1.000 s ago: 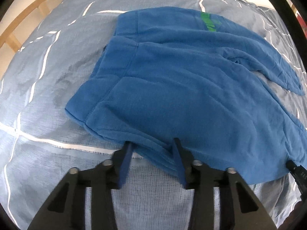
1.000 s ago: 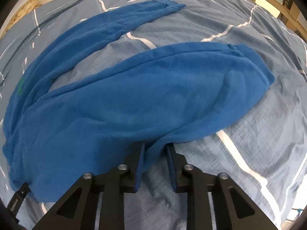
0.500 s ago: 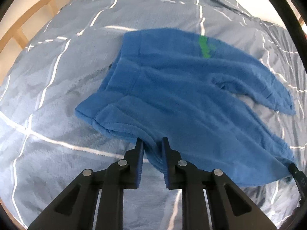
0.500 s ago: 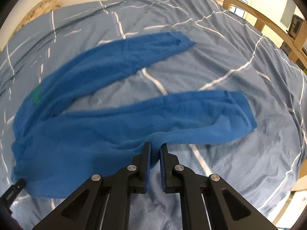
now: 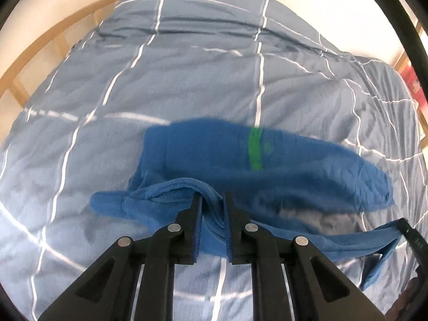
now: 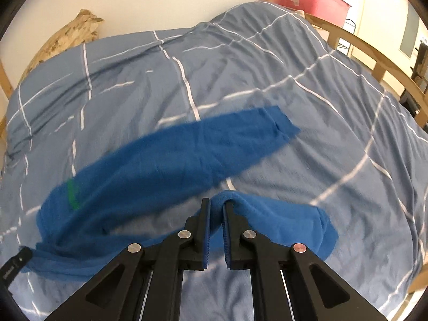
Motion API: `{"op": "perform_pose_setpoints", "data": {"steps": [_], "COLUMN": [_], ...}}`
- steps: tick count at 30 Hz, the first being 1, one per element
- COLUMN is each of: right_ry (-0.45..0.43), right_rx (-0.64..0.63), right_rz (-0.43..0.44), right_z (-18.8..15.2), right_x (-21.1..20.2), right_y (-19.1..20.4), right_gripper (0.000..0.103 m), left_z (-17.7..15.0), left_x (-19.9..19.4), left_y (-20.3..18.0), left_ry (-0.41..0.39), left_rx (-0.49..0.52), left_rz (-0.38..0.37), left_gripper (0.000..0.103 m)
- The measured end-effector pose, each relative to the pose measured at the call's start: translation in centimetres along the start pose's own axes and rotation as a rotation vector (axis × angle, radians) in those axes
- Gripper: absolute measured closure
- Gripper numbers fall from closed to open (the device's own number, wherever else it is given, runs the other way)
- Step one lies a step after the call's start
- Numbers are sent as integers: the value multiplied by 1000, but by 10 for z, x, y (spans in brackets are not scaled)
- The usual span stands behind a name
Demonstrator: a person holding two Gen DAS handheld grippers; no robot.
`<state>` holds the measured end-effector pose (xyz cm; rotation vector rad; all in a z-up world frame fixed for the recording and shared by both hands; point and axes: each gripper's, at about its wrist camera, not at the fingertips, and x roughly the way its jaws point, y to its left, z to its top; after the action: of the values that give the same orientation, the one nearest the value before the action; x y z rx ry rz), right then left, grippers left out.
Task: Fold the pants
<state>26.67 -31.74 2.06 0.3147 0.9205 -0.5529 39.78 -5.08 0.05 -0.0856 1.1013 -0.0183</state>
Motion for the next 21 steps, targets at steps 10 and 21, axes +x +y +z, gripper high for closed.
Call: {"op": "perform_pose_setpoints", "data": {"steps": [10, 21], "right_ry": [-21, 42], "right_rx": [-72, -130], "right_rz": [-1, -23], "right_z": [65, 108], "right_x": [53, 128], "right_y": [40, 75], "right_gripper": [94, 94], "left_z": [61, 103], "left_x": [49, 105], "left_y": [-14, -21], "left_ry": [11, 25], "left_rx": [59, 139], "left_rz": [25, 135], "left_gripper": [87, 100]}}
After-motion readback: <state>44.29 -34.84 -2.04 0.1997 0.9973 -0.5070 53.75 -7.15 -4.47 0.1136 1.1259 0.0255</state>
